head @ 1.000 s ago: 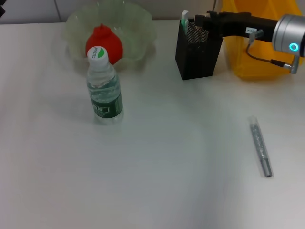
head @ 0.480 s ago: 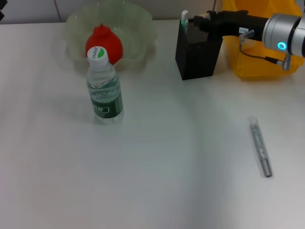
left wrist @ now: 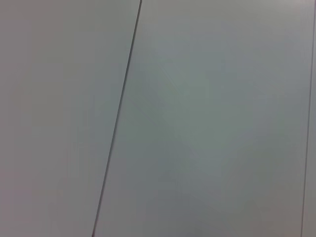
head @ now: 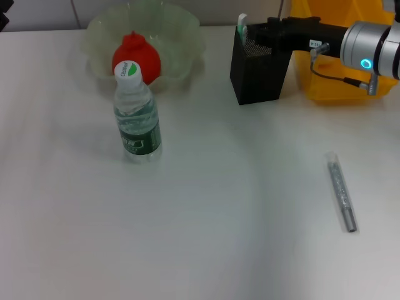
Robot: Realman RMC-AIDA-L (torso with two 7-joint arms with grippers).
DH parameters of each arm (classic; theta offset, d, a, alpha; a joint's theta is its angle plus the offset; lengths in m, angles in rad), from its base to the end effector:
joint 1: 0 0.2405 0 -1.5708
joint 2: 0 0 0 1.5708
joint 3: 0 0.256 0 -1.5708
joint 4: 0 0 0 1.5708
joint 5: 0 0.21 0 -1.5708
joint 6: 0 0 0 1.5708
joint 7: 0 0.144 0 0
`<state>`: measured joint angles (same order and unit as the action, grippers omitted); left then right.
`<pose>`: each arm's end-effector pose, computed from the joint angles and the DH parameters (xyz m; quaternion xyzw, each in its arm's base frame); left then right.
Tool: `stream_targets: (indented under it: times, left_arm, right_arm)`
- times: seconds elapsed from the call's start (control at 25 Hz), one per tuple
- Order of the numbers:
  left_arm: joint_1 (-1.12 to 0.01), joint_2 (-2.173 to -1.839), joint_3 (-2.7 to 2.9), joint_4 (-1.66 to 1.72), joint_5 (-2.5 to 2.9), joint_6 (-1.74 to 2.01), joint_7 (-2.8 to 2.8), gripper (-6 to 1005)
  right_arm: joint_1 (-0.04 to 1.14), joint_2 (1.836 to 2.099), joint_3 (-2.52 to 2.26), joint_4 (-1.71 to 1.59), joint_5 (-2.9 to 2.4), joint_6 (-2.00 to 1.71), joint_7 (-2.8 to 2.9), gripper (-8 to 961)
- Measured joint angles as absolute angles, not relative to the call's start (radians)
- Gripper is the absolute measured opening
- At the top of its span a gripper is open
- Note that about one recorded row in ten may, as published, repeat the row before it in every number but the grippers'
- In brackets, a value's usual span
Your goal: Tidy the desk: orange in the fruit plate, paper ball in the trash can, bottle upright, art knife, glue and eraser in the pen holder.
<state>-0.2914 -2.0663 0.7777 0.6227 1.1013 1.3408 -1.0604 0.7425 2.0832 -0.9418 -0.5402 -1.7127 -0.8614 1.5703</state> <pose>-0.3089 0.3272 0.0865 -0.7434 -0.2109 -0.4369 0.4604 0.2144 0.4400 -0.0195 -0.8710 0.3070 0.2268 0.3093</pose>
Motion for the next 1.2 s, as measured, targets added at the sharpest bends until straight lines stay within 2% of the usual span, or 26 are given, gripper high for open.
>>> stream_targets:
  times: [0.44,0.64,0.72,0.92,1.2]
  left_arm:
    - [-0.292,-2.067,0.778,0.623,1.101,1.352,-1.062,670]
    - [-0.293,-2.066,0.778,0.623,1.101,1.355,-1.062,671]
    - [-0.297,-2.065,0.778,0.623,1.101,1.357,-1.062,671]
    - [-0.302,-2.065,0.777,0.629,1.102,1.358,-1.062,671]
    - [-0.311,-2.063,0.776,0.632,1.104,1.354,-1.062,671]
  right_arm:
    - [0.676,2.078,-0.953,-0.703,-1.726,-1.008,1.726,521]
    - [0.622,2.076,-0.966,-1.003,-1.91,-1.194,2.048,523]
    - [0.613,2.077,-1.002,-1.241,-2.124,-1.311,2.344,521]
    - [0.662,2.08,-1.028,-1.448,-2.445,-1.536,2.697,517]
    - [0.71,2.08,-1.081,-1.402,-2.672,-1.646,2.848,518]
